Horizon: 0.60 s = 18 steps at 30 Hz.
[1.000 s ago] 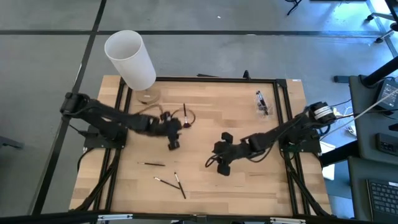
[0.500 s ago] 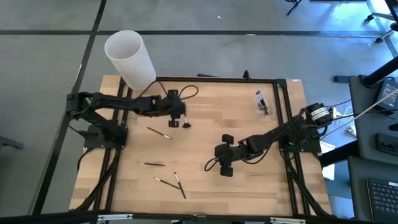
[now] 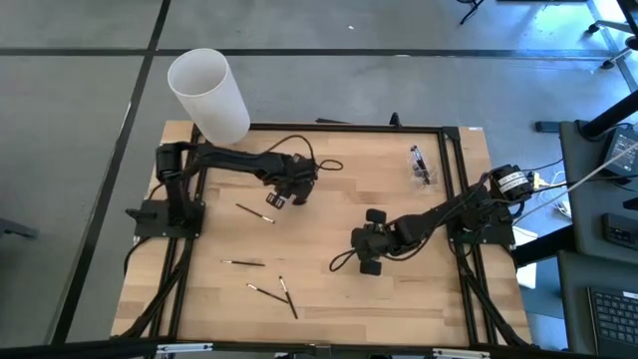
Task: Sort items
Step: Put the highlighter brush into the bottom section of the transparent organizer
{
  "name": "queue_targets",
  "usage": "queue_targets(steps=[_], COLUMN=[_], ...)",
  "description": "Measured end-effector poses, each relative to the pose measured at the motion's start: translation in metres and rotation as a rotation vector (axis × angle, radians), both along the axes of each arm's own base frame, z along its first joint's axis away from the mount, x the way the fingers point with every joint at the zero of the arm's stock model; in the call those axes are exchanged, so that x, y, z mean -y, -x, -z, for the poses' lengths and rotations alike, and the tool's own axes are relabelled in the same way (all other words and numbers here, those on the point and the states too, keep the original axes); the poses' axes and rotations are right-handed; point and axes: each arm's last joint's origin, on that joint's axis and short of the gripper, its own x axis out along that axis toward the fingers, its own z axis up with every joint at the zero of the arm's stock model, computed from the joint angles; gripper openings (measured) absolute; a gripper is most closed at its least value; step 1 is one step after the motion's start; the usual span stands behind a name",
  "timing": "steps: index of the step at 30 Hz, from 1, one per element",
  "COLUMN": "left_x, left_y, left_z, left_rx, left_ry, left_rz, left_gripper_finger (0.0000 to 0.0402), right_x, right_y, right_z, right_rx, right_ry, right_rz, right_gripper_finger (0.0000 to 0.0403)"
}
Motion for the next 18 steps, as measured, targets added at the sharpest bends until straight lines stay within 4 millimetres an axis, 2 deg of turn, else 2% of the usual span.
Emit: queue_targets(steps=[9, 18], left_x=[-0.002, -0.006], left_y=[-0.013, -0.015], left_z=[0.019, 0.027], left_rx=[-0.041, -0.025], left_ry=[-0.045, -0.008], left_rz=[0.213, 0.169], left_gripper_finger=[0.0143, 0.0137], right_x=[0.0, 0.001], right_y=[0.001, 0.001], right_z=[0.0, 0.0], right_rx=[-0.004, 0.001], right_ry=[-0.002, 0.002], right_rz=[0.021, 0.025], right_gripper_finger=[0.0152, 0.0152])
